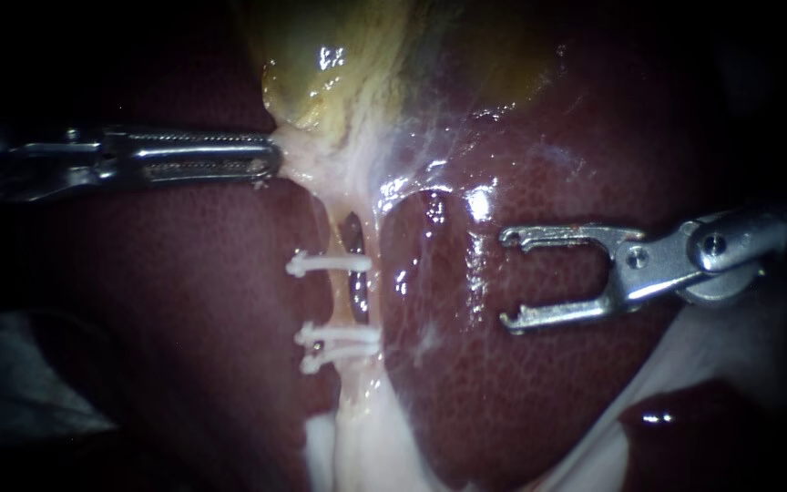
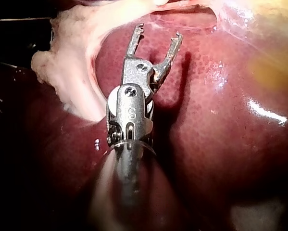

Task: Going back third clip left tube

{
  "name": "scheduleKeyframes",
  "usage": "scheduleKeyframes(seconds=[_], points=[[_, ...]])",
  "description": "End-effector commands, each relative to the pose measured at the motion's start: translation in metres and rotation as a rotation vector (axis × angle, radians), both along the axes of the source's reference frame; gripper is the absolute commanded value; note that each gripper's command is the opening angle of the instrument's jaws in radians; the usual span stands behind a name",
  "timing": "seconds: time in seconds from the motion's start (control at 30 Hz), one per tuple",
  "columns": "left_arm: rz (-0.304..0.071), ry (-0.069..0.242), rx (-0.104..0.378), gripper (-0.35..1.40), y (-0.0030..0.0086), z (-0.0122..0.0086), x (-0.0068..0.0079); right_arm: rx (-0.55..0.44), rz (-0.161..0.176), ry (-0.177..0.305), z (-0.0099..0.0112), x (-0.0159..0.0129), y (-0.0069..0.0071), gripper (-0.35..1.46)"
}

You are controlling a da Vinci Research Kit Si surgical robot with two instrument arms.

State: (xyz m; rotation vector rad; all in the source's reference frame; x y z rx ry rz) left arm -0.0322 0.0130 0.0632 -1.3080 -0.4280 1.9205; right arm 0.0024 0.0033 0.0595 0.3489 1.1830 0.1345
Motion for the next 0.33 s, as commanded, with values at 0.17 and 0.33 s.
scheduleKeyframes(seconds=[0.17,0.33], points=[[-0.001,0.002,0.002,-0.35,-0.0001,-0.0002,0.0000,0.001,-0.002,0.002,0.0000,0.0000,0.0000,0.50],[-0.001,0.002,0.002,-0.35,-0.0002,-0.0003,0.0001,0.004,-0.007,0.006,-0.0001,0.0001,-0.0001,0.50]])
